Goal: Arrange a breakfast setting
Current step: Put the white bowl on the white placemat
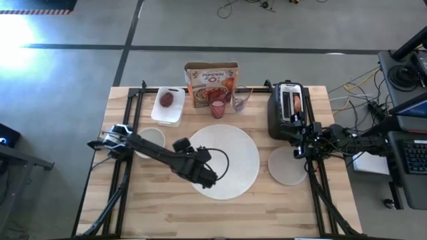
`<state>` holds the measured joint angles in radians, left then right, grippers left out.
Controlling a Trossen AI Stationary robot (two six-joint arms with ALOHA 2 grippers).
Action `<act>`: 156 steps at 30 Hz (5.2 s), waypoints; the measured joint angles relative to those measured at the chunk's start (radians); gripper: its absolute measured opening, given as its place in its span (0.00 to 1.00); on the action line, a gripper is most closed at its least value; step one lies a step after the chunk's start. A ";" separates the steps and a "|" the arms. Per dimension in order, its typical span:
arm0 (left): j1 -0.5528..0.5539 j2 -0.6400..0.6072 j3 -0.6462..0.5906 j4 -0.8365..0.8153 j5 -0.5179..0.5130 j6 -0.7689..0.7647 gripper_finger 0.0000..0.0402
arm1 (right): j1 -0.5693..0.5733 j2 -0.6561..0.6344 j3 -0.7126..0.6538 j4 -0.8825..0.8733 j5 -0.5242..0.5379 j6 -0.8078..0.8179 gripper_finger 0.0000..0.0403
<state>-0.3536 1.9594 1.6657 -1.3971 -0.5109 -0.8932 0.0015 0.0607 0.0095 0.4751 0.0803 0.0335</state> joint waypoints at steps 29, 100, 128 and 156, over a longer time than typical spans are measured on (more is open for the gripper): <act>0.085 -0.464 -0.725 0.256 0.289 -0.409 0.45 | 0.000 0.000 0.000 -0.008 0.000 0.000 0.29; 0.181 -0.396 -0.589 0.405 0.204 -0.231 0.00 | 0.000 0.000 0.000 -0.008 0.000 0.000 0.29; 0.097 0.115 0.005 0.402 0.225 0.155 0.00 | 0.000 0.000 0.000 -0.007 0.000 0.000 0.29; 0.049 0.224 0.125 0.309 0.288 0.075 0.03 | 0.000 0.000 0.000 -0.008 0.000 0.000 0.29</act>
<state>-0.3041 2.1830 1.7905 -1.0880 -0.2234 -0.8185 0.0015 0.0605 0.0097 0.4673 0.0803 0.0334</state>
